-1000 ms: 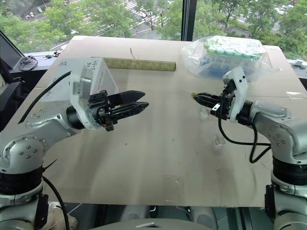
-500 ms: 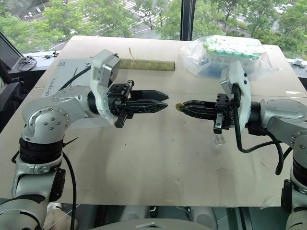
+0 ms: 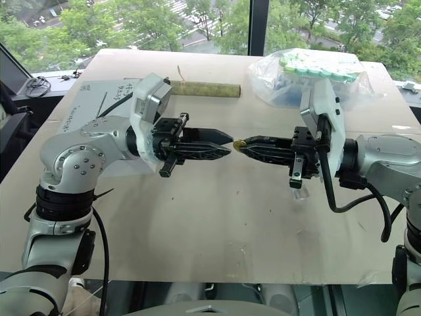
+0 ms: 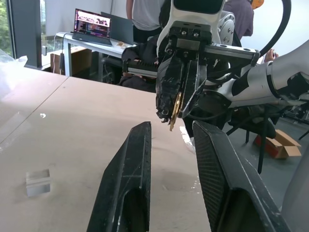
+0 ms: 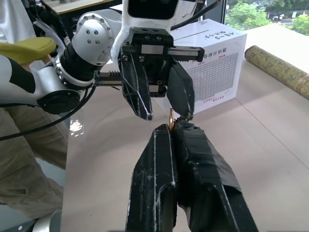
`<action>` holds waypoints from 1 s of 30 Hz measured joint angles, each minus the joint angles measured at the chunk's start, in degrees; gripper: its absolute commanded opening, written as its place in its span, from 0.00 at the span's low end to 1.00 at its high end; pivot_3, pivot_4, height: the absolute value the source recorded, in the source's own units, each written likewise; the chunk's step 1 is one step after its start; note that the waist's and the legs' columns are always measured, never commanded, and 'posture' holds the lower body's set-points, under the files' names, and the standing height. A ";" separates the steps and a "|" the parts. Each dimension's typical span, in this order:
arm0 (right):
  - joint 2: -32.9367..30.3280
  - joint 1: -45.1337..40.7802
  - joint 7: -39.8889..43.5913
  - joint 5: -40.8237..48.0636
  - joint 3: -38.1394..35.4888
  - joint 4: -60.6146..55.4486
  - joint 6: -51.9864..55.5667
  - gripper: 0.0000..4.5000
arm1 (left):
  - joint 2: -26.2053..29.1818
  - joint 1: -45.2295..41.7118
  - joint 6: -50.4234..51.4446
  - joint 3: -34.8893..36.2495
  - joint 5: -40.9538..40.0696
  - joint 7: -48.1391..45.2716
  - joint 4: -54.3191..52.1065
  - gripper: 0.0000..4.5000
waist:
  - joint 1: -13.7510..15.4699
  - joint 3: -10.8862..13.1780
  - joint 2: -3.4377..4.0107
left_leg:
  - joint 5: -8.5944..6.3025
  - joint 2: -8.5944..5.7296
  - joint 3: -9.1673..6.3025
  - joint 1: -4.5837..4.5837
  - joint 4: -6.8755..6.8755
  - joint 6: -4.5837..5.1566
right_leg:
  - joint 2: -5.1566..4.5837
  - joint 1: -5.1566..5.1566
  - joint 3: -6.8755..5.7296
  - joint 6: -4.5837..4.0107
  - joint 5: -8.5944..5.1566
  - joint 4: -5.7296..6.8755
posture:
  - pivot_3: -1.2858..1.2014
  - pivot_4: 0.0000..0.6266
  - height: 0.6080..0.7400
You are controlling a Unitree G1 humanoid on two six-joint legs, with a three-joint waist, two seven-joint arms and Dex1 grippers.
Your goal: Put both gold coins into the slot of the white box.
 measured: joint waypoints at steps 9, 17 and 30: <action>-0.15 -0.74 -1.13 0.17 2.84 -0.01 -1.70 0.00 | -0.69 0.38 -0.08 0.03 0.99 -1.05 0.00 0.30 | 0.00 0.00 0.00 | 0.00 0.00 -0.02 0.00 0.00 0.00 | 0.00 0.00 0.00 0.00 0.00 0.00 | 0.52 0.24 1.00; -0.50 -0.73 -1.48 0.63 3.17 0.06 -2.82 0.00 | -1.04 0.99 -0.27 0.12 1.25 -2.36 0.08 0.01 | 0.00 0.00 0.00 | 0.00 0.00 -0.02 0.00 0.01 0.00 | 0.00 0.00 -0.01 0.00 0.00 0.01 | 0.52 0.24 1.00; -3.16 0.06 -1.65 3.78 3.17 -0.10 -4.07 0.00 | -2.05 1.16 0.00 0.06 1.04 -3.27 0.15 0.01 | 0.00 0.00 0.00 | 0.00 0.00 -0.02 0.00 0.01 0.00 | 0.00 0.00 -0.01 0.00 0.00 0.01 | 0.52 0.24 1.00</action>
